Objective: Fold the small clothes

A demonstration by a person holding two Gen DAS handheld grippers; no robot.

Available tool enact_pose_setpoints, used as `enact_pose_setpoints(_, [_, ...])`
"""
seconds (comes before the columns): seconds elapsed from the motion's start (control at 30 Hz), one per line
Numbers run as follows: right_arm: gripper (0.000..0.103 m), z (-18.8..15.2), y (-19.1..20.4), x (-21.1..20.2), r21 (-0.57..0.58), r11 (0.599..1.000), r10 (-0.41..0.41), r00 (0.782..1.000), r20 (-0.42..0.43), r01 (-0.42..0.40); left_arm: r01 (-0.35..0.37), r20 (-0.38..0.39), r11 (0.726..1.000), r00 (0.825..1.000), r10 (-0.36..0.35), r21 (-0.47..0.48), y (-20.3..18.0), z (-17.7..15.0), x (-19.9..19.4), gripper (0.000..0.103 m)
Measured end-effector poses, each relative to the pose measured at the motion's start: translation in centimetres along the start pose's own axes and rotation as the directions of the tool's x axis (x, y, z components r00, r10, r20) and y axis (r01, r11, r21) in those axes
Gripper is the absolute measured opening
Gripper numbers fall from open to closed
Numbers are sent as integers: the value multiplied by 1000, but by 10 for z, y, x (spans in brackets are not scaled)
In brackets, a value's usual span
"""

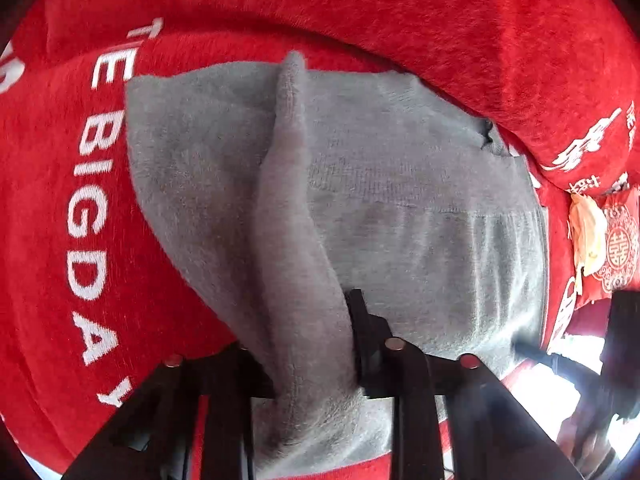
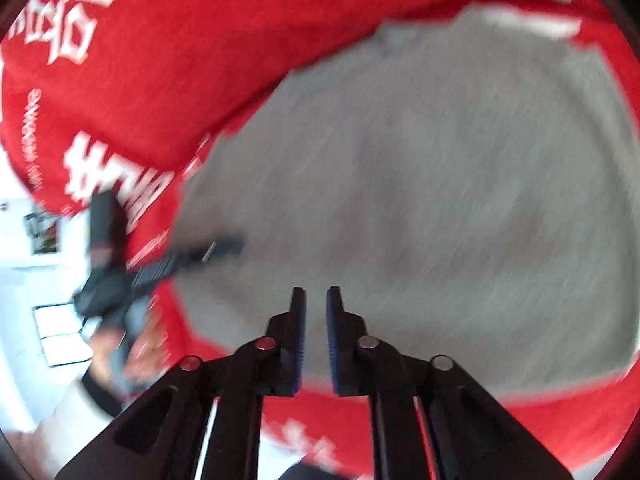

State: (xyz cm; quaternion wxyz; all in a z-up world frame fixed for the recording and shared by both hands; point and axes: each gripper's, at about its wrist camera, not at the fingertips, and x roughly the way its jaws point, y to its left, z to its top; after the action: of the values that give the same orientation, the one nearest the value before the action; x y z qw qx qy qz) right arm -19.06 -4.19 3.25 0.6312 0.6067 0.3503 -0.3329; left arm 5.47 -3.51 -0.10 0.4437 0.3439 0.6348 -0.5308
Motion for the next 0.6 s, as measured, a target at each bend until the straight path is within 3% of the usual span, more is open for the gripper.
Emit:
enact_pose_setpoints(0.03, [7,9,-1,7,-20,999,-31,999,10,31,-19,10,1000,1000,19,18,-4,-1,-2,24])
enact_pose_setpoints(0.1, [7,21,0,32,-64,994,-88,995,-46,85,-51,34,998,998,49,44,-12,-3,-8,23])
enact_pose_setpoints(0.23, [7,21,5,34,-152,984,-95,995,-24,90,-10,87,998,996,4,65,-31,-5,-34,22])
enact_pose_setpoints(0.4, [8,23,-28,15,-18,993,115,992,-49,-116,43,141,980,987,-71,194,-109,1,-60,22])
enact_pose_setpoints(0.47, [9,25,-53,-2,62,980,191,982,-7,-190,61,133,964,986,-98,259,-151,3,-52,22])
enact_pose_setpoints(0.6, [10,26,-101,-22,188,950,239,969,67,-248,83,62,922,991,-115,378,-223,5,-11,22])
